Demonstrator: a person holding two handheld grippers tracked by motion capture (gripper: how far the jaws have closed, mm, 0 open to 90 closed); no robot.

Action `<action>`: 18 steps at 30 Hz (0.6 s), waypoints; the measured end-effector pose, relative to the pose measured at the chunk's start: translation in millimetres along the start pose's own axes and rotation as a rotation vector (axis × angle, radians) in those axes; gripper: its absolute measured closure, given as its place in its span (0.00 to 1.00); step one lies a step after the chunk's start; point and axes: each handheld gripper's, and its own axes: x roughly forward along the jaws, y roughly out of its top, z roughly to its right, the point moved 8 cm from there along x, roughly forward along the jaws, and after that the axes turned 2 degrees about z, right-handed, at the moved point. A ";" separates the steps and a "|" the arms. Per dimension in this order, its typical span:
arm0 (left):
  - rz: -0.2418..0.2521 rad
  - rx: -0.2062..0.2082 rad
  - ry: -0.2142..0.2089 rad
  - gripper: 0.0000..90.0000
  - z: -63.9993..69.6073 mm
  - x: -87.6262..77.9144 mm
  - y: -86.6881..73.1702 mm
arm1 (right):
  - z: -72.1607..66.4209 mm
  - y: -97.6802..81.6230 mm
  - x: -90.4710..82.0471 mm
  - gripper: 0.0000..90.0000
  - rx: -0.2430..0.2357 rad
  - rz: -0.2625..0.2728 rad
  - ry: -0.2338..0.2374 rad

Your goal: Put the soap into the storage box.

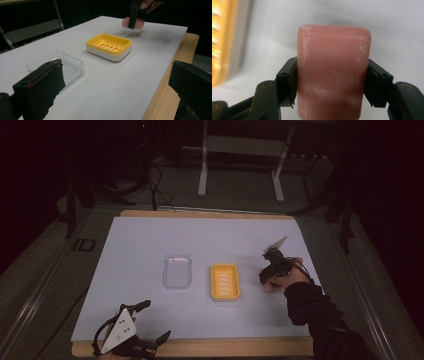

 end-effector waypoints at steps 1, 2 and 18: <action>0.001 0.000 0.000 0.01 0.0 -0.1 0.1 | -0.9 2.1 -3.4 0.41 0.018 0.012 0.010; 0.001 0.000 0.000 0.01 -0.1 -0.1 0.1 | -2.1 3.8 -7.0 0.41 0.029 0.018 0.015; 0.004 0.003 -0.003 0.01 1.3 0.0 0.7 | -54.6 25.6 -48.9 0.41 0.087 0.126 0.055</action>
